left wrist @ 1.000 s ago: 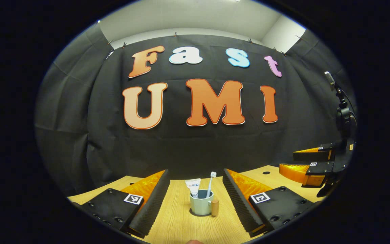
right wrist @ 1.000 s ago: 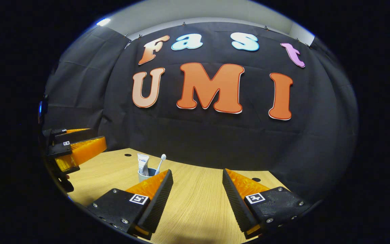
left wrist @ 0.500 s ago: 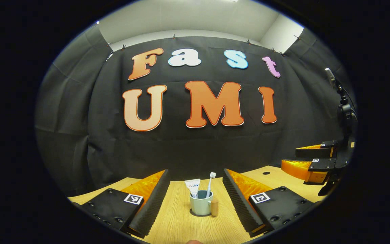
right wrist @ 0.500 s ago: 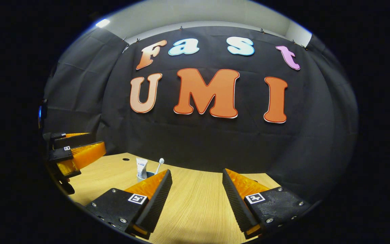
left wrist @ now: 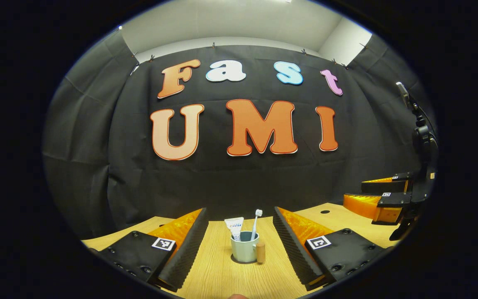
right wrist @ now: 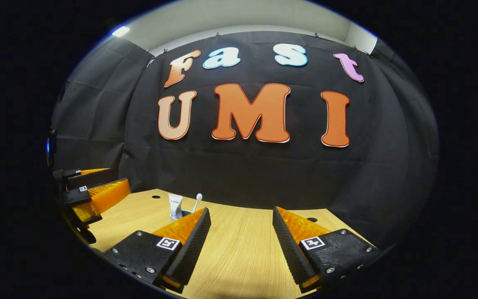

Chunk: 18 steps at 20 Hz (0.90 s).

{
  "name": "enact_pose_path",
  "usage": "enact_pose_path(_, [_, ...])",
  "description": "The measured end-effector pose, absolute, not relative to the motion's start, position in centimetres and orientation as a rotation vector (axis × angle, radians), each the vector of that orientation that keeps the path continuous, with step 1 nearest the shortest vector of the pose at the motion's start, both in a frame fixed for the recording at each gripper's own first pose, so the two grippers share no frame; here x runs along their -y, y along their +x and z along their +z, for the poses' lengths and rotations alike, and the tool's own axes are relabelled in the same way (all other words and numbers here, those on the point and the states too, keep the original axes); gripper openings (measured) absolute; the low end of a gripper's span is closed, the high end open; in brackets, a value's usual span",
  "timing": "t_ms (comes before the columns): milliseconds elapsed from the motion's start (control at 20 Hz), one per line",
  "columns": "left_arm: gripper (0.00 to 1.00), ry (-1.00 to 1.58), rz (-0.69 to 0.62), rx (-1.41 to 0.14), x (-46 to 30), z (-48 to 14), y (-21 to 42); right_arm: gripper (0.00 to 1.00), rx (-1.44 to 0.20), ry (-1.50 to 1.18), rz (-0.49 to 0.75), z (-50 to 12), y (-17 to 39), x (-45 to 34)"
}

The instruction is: Put the toothbrush and toothpaste on the desktop into the cup, then pick up the cup and place it on the coaster on the desktop.

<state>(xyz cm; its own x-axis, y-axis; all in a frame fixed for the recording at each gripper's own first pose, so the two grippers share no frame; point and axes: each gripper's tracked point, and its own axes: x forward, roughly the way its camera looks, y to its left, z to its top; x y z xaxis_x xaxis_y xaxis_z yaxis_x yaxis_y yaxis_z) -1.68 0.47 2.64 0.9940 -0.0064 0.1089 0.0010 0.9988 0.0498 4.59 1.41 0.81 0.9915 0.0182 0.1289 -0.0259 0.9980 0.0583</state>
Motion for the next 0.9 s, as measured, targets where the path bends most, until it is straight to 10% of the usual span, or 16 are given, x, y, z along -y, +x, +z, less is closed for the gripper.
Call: enact_pose_path(900, [1.0, 0.03, 0.013, 0.104, -1.5, 2.3, -2.0, 0.9, 0.123, 0.058, 0.019, 1.6, 4.3, -1.9])
